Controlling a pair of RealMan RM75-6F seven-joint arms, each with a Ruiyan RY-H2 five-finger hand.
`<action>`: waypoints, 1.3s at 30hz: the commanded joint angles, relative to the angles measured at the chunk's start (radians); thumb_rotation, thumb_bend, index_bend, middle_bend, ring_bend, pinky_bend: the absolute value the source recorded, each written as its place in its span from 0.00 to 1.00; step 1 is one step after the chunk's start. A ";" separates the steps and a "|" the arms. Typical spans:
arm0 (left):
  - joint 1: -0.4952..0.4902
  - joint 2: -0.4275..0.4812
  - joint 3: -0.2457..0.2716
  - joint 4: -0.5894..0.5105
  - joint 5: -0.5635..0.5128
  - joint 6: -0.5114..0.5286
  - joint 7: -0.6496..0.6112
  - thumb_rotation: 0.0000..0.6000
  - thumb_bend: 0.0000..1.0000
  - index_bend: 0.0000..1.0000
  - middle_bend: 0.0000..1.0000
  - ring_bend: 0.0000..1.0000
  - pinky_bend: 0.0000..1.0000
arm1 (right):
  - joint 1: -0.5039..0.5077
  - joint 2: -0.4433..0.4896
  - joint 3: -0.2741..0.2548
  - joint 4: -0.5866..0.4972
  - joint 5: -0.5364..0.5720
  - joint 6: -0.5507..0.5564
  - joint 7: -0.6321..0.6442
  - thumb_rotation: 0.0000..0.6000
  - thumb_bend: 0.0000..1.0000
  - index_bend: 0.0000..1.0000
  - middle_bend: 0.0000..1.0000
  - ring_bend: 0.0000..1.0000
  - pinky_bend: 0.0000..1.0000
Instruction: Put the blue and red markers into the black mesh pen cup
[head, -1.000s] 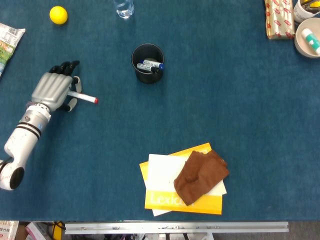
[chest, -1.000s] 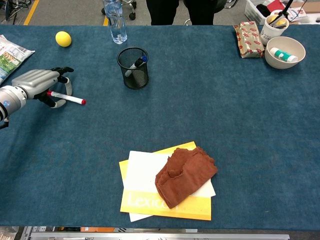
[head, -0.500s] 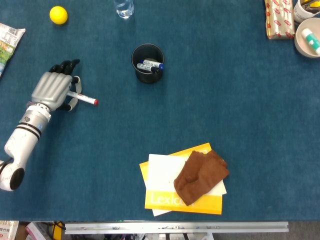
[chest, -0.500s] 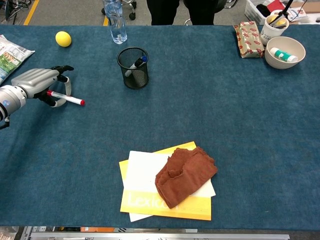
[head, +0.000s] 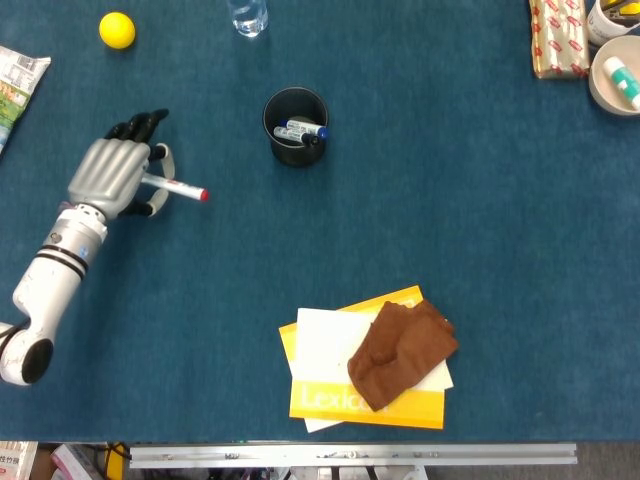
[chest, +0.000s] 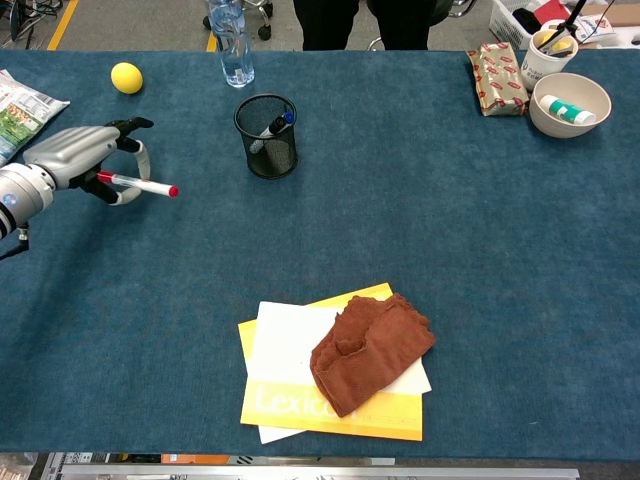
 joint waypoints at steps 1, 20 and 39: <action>-0.003 0.021 -0.037 -0.047 -0.008 0.022 -0.050 1.00 0.41 0.56 0.00 0.00 0.13 | 0.000 0.000 0.000 0.000 0.000 0.000 0.000 1.00 0.00 0.28 0.28 0.29 0.42; -0.116 -0.015 -0.124 -0.207 -0.007 0.022 -0.008 1.00 0.42 0.56 0.00 0.00 0.13 | 0.001 0.001 -0.001 0.000 -0.001 -0.002 0.006 1.00 0.00 0.28 0.29 0.29 0.42; -0.164 -0.154 -0.162 -0.137 0.023 0.176 0.091 1.00 0.42 0.58 0.00 0.00 0.13 | 0.003 0.003 -0.006 -0.001 -0.005 -0.010 0.011 1.00 0.00 0.28 0.28 0.29 0.42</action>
